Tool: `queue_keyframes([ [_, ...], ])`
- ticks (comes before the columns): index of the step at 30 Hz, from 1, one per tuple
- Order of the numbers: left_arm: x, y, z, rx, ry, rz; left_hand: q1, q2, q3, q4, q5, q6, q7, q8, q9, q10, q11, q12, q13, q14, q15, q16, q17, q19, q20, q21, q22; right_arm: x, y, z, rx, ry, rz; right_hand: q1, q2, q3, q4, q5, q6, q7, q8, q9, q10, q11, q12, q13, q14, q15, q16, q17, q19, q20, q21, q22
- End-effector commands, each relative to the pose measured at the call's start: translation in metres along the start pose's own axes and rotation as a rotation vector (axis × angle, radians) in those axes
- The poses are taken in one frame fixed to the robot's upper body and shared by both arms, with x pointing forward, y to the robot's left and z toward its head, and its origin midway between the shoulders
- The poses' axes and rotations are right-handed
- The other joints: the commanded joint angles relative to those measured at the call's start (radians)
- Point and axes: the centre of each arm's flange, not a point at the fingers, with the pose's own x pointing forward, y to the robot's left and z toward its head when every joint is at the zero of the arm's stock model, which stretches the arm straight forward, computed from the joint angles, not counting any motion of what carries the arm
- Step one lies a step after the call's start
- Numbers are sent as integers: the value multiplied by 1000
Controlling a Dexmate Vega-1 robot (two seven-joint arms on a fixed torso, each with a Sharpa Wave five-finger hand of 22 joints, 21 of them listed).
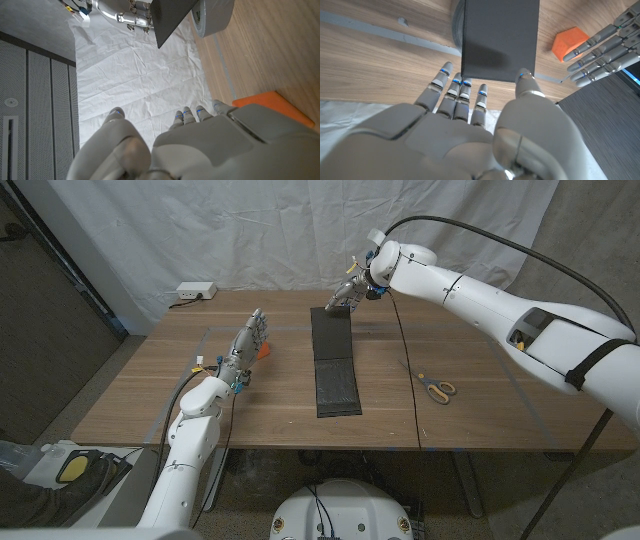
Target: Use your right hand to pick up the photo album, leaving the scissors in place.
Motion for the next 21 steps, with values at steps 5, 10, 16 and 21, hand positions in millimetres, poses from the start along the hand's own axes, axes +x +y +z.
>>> queue_keyframes([
  [5, 4, 2, -3, 0, 18, -2, 12, 0, -6, 0, -1, -17, 2, -2, 4, -15, 3, -3, 1, -13, 3, -6, 6, -60, -77, -1, 5, 8, 2, 0, -25, 42, 38, 10, 6, 3, 4, 5, 17, 9, 2, 1, 26, -4, 8, -1, 23, -8, 5, 3, 17, -4, 2, 4],
  [10, 5, 2, -2, -5, 17, 13, 13, 0, -7, 0, -1, -19, 2, -2, 4, -18, 4, -4, 1, -14, 3, -6, 6, -61, -77, -1, 5, 11, 3, -1, -28, 52, 49, 12, 8, 4, 5, 4, 14, 9, -2, 1, 31, -1, 8, -1, 31, -8, 6, 3, 16, -12, 0, 4],
  [16, 6, 2, -2, -7, 15, 5, 13, 1, -8, 0, -1, -21, 1, -2, 4, -20, 5, -4, 1, -14, 3, -5, 6, -62, -76, -1, 5, 16, 4, 1, -42, 67, 63, 16, 13, 6, 5, 4, 12, 9, -6, 0, 31, 1, 5, -1, 32, -6, 4, 4, 12, -16, -3, 4],
  [21, 6, 3, -3, -10, 18, 6, 13, 2, -9, 0, -1, -21, 1, -2, 4, -19, 5, -3, 1, -15, 2, -5, 6, -63, -76, -2, 5, 20, 5, 1, -49, 74, 71, 18, 17, 8, 5, 3, 15, 9, -7, 0, 36, 0, 6, -1, 37, -7, 4, 4, 11, -19, -5, 4],
])
